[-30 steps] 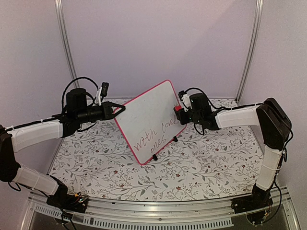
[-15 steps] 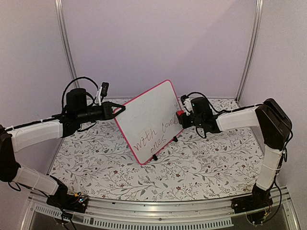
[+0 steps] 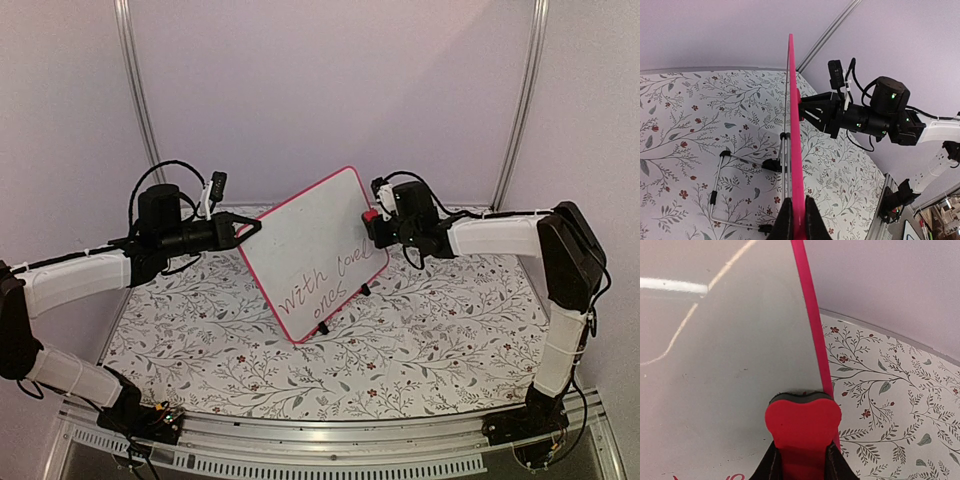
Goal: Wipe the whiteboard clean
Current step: Erase the whiteboard at the center of the board.
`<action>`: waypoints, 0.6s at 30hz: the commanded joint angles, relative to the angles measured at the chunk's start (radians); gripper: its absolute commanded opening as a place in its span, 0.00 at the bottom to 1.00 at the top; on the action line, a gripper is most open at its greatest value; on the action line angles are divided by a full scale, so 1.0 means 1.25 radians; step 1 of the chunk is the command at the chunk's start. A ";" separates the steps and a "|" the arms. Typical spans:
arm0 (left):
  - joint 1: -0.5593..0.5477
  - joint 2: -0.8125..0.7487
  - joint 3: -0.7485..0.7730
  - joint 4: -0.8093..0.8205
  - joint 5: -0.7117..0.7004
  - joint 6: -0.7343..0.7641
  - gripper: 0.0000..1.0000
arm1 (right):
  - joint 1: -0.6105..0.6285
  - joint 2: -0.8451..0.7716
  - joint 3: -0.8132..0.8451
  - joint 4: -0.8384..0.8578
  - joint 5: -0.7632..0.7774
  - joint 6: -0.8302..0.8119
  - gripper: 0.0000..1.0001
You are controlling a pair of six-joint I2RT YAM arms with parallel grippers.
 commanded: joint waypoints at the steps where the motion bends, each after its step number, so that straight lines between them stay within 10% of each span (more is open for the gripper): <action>1: -0.017 -0.025 -0.001 0.039 0.106 -0.010 0.00 | 0.001 0.027 0.049 -0.013 -0.006 -0.015 0.23; 18: -0.017 -0.024 0.000 0.039 0.107 -0.009 0.00 | -0.003 0.033 -0.019 0.012 -0.004 -0.004 0.23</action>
